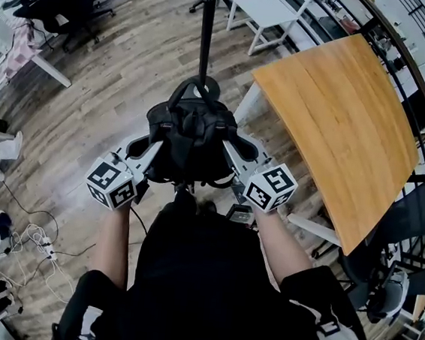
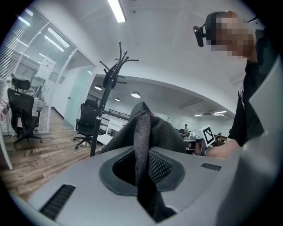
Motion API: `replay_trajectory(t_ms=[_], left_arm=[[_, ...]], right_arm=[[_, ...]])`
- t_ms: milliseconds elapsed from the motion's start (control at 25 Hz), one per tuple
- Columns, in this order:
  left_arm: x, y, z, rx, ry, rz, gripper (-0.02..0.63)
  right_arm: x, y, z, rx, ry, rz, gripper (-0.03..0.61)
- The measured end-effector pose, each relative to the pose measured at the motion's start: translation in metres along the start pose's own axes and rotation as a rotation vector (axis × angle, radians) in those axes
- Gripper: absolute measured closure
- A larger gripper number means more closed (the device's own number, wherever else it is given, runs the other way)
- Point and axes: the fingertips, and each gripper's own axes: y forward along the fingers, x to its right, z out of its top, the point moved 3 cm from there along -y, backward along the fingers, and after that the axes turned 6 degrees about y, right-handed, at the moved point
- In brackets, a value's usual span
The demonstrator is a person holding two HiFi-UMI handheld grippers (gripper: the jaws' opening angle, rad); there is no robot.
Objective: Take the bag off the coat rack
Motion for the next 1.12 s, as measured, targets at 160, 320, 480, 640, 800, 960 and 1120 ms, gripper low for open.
replay_trajectory(t_ms=[160, 320, 480, 640, 800, 960, 1120], left_arm=[[0.026, -0.001, 0.002, 0.009, -0.004, 0.003, 0.563], [0.041, -0.005, -0.005, 0.004, -0.021, 0.002, 0.563], [0.063, 0.0, -0.016, -0.011, -0.038, -0.001, 0.563], [0.078, 0.003, -0.023, -0.022, -0.043, -0.002, 0.563], [0.089, 0.005, -0.028, -0.03, -0.044, -0.001, 0.563], [0.099, 0.008, -0.03, -0.025, -0.043, 0.005, 0.563], [0.102, 0.009, -0.028, -0.023, -0.038, 0.011, 0.564]], right_arm=[[-0.003, -0.023, 0.003, 0.018, -0.013, 0.013, 0.514], [-0.005, -0.037, -0.001, 0.01, -0.026, 0.005, 0.514], [0.001, -0.057, -0.01, -0.003, -0.013, -0.004, 0.514], [0.004, -0.072, -0.016, -0.009, -0.004, 0.0, 0.514], [0.007, -0.083, -0.02, -0.014, -0.003, 0.005, 0.515], [0.01, -0.092, -0.021, -0.007, -0.007, 0.012, 0.515], [0.009, -0.096, -0.019, -0.002, -0.015, 0.023, 0.514]])
